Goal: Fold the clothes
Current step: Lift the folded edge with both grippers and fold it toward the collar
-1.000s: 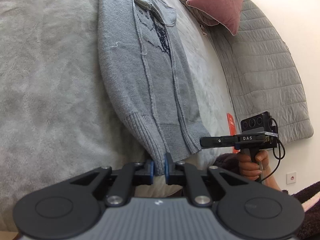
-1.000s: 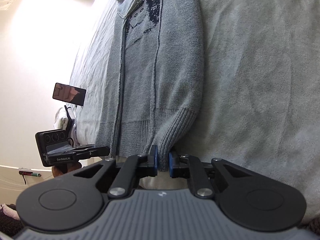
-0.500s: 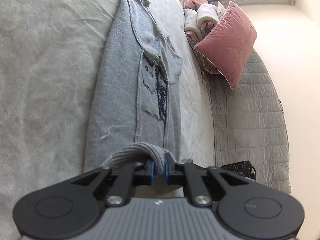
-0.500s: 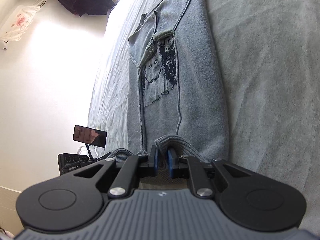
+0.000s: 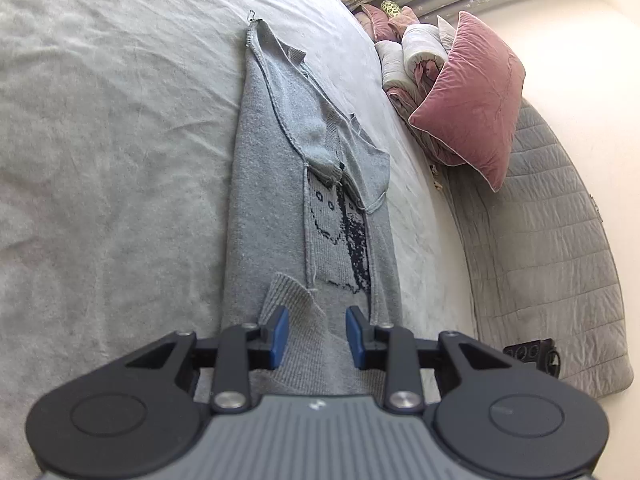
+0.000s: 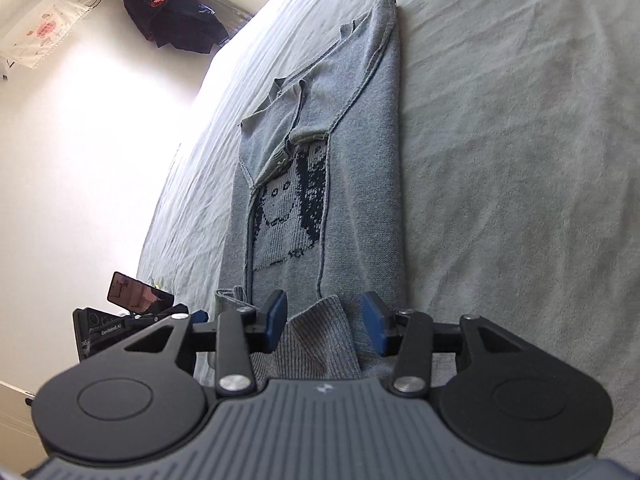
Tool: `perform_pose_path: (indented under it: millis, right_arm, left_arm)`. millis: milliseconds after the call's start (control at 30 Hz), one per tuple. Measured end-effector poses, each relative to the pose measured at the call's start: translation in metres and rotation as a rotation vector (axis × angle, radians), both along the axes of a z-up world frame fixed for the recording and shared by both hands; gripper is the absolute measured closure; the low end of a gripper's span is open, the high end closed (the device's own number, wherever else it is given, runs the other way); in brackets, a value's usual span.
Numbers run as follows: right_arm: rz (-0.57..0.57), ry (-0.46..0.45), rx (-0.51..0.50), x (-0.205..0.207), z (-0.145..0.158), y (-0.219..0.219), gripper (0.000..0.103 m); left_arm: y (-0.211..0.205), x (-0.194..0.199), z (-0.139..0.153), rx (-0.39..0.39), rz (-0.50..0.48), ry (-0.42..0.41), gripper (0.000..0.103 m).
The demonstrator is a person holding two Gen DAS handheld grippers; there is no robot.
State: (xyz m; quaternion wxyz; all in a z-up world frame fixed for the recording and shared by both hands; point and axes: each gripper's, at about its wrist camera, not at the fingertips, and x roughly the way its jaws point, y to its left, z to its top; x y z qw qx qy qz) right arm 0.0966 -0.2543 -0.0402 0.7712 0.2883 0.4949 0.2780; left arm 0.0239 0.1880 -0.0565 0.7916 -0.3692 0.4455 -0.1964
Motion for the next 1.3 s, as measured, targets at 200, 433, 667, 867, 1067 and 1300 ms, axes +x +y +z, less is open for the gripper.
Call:
perform_pose_path:
  millis: [200,433,667,867,1067,1300]
  right_arm:
    - [0.119,-0.082,-0.154,-0.008,0.001,0.033,0.056]
    - [0.166,-0.157,-0.255,-0.011,-0.009,0.057,0.081]
    - [0.081,-0.166,-0.226,-0.004,-0.011,0.05,0.093]
    - [0.003,-0.143,-0.201,0.007,-0.018,0.042,0.089]
    - [-0.016,-0.143,-0.167,0.007,-0.018,0.038,0.086]
    - [-0.018,-0.158,-0.092,0.022,-0.005,0.032,0.092]
  left_arm:
    - [-0.018,0.004,0.0,0.18,-0.076,-0.032,0.067]
    - [-0.031,0.005,-0.009,0.257,-0.134,-0.053,0.069]
    - [-0.019,0.005,-0.007,0.156,-0.049,-0.122,0.096]
    - [-0.011,0.012,-0.029,0.131,-0.007,-0.031,0.092]
    - [-0.011,0.018,-0.025,0.075,-0.011,-0.02,0.078]
    - [-0.003,0.037,-0.019,-0.056,-0.001,-0.063,0.096]
